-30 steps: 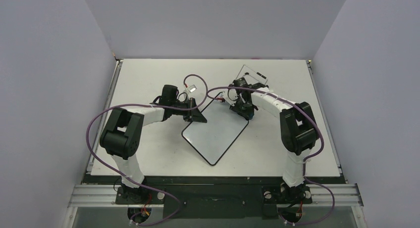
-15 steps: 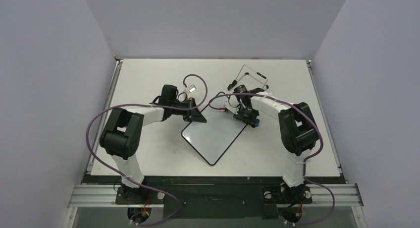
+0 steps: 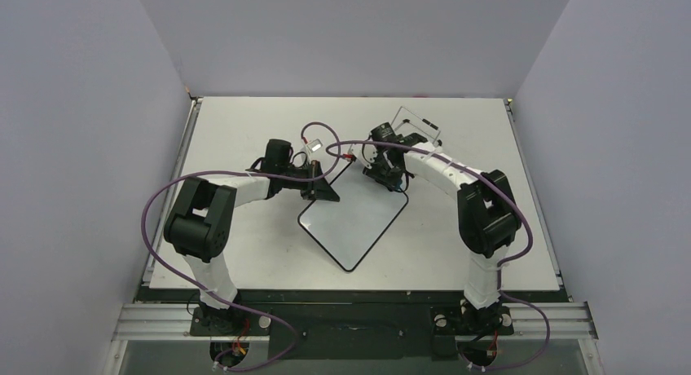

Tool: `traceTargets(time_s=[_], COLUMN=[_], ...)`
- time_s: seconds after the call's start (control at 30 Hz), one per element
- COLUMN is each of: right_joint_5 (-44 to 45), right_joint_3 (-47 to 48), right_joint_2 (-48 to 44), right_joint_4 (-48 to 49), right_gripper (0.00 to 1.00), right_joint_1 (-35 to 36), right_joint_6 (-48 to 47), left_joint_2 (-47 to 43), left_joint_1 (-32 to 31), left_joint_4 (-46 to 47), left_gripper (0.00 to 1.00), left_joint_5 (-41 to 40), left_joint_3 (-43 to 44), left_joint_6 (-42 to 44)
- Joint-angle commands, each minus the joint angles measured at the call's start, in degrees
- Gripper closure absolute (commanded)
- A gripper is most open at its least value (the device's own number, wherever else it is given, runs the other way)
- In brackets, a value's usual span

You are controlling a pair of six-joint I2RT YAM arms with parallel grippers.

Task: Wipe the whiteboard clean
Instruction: Erase the whiteboard at the center of the board.

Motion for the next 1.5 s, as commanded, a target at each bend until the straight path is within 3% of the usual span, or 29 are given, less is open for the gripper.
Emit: traceTargets(time_s=[0.0, 0.27, 0.53, 0.67, 0.8, 0.93, 1.1, 1.23, 1.47], right_joint_5=[-7.73, -21.30, -16.99, -10.91, -7.91, -6.02, -8.37, -13.67, -17.31], right_joint_3=[-2.24, -16.93, -21.28, -21.85, -21.85, -20.09, -19.53, -21.49, -22.72], right_joint_2=[-1.90, -13.73, -15.58, -16.41, -16.46, -13.82, -11.70, -14.31, -17.15], right_joint_4=[4.35, 10.82, 18.81, 23.84, 27.82, 28.45, 26.89, 25.35, 21.21], right_gripper=[1.00, 1.00, 1.00, 1.00, 1.00, 1.00, 1.00, 1.00, 1.00], right_joint_1=[3.72, 11.75, 21.84, 19.81, 11.86, 6.50, 5.06, 8.59, 22.01], right_joint_6=[1.60, -0.81, 1.12, 4.53, 7.64, 7.90, 7.07, 5.01, 2.73], left_joint_2=[-2.95, -3.26, -3.47, -3.47, -3.54, -3.59, -3.83, -3.96, -4.12], left_joint_1=[-0.27, -0.10, -0.09, -0.10, -0.10, -0.10, -0.17, -0.26, -0.50], left_joint_4=[4.07, 13.31, 16.90, 16.67, 16.44, 16.06, 15.77, 15.80, 17.76], left_gripper=[1.00, 1.00, 1.00, 1.00, 1.00, 1.00, 1.00, 1.00, 1.00], left_joint_5=[2.65, 1.57, 1.31, 1.88, 2.48, 2.85, 2.67, 2.23, 1.81], left_joint_3=[0.72, -2.86, -4.01, -4.24, -4.39, -4.25, -3.89, -3.71, -4.13], left_joint_6=[-0.24, -7.11, -10.03, -9.83, -9.38, -9.07, -9.06, -9.43, -11.18])
